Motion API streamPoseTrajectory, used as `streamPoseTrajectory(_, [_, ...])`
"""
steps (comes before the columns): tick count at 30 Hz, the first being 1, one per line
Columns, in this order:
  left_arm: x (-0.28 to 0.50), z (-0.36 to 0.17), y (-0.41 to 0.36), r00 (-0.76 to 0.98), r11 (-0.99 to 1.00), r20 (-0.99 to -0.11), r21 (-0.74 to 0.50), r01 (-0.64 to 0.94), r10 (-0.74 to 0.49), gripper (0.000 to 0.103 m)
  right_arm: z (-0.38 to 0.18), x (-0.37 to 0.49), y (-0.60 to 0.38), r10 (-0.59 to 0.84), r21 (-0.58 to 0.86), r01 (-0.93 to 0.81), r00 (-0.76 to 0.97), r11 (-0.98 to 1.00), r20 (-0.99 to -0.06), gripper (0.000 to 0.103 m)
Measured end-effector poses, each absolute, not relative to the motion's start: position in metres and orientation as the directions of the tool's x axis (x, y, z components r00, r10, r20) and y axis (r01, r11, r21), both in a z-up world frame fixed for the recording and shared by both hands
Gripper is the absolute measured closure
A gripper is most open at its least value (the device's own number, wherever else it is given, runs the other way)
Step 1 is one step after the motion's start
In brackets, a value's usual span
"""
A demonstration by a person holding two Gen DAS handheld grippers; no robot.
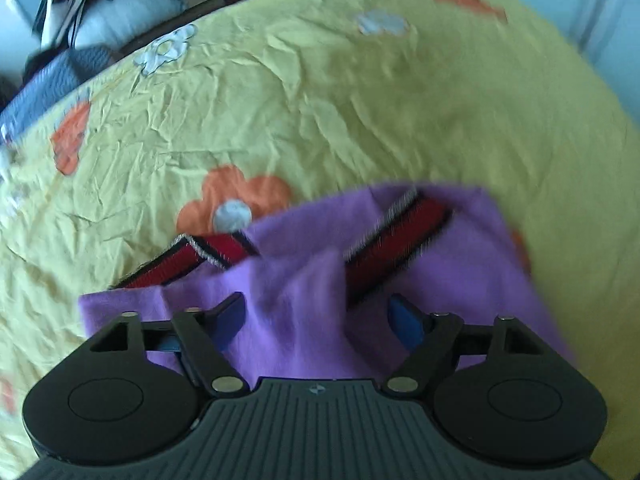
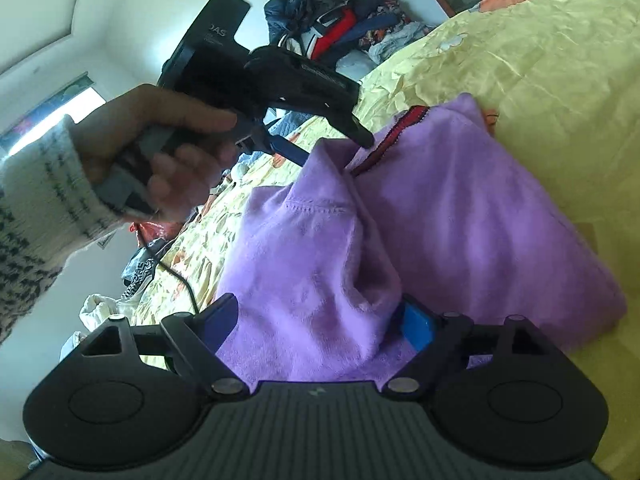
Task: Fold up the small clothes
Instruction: 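Lift the grasped sweater side with both grippers and fold it over the body, then lay the folded side down and open both grippers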
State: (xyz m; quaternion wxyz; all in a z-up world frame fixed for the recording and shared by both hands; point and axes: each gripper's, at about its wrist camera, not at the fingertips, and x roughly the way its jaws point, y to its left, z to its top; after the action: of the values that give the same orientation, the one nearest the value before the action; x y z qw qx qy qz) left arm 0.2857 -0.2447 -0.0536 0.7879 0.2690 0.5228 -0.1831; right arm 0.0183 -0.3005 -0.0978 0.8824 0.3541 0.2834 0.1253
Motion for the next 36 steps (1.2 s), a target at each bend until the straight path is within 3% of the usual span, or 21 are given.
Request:
streamPoseTrajectory(2, [0.278, -0.063, -0.250, 0.417, 0.751, -0.904, 0.335, 0.569, 0.088, 0.056, -0.100, 0.019, -0.302, 0.423, 0.702, -0.018, 0.809, 0.711, -0.408, 0.017])
streamPoseTrajectory(8, [0.281, -0.072, -0.243, 0.405, 0.793, -0.910, 0.308, 0.525, 0.086, 0.091, -0.102, 0.021, -0.306, 0.431, 0.701, -0.039, 0.812, 0.713, -0.393, 0.019])
streamPoseTrajectory(9, [0.281, -0.070, -0.241, 0.408, 0.798, -0.910, 0.298, 0.523, 0.072, 0.092, -0.100, 0.020, -0.303, 0.422, 0.691, -0.040, 0.817, 0.721, -0.393, 0.027])
streamPoseTrajectory(10, [0.283, -0.067, -0.238, 0.410, 0.808, -0.910, 0.283, 0.516, 0.057, 0.092, -0.099, 0.020, -0.305, 0.413, 0.687, -0.037, 0.822, 0.726, -0.392, 0.064])
streamPoseTrajectory(11, [0.284, -0.065, -0.234, 0.408, 0.827, -0.912, 0.260, 0.499, 0.041, 0.092, -0.100, 0.023, -0.307, 0.409, 0.692, -0.022, 0.820, 0.721, -0.401, 0.093])
streamPoseTrajectory(17, [0.296, -0.050, -0.221, 0.421, 0.900, -0.906, 0.153, 0.407, -0.037, 0.094, -0.099, 0.028, -0.321, 0.407, 0.733, -0.006, 0.835, 0.680, -0.371, 0.096])
streamPoseTrajectory(25, [0.280, -0.039, -0.259, 0.434, 0.880, -0.890, 0.089, 0.466, -0.140, 0.094, -0.072, 0.000, -0.344, 0.345, 0.733, -0.033, 0.896, 0.680, -0.280, 0.097])
streamPoseTrajectory(36, [0.247, -0.064, -0.319, 0.410, 0.834, -0.892, 0.071, 0.547, -0.192, 0.094, -0.085, -0.035, -0.367, 0.233, 0.696, 0.081, 0.909, 0.713, -0.345, 0.097])
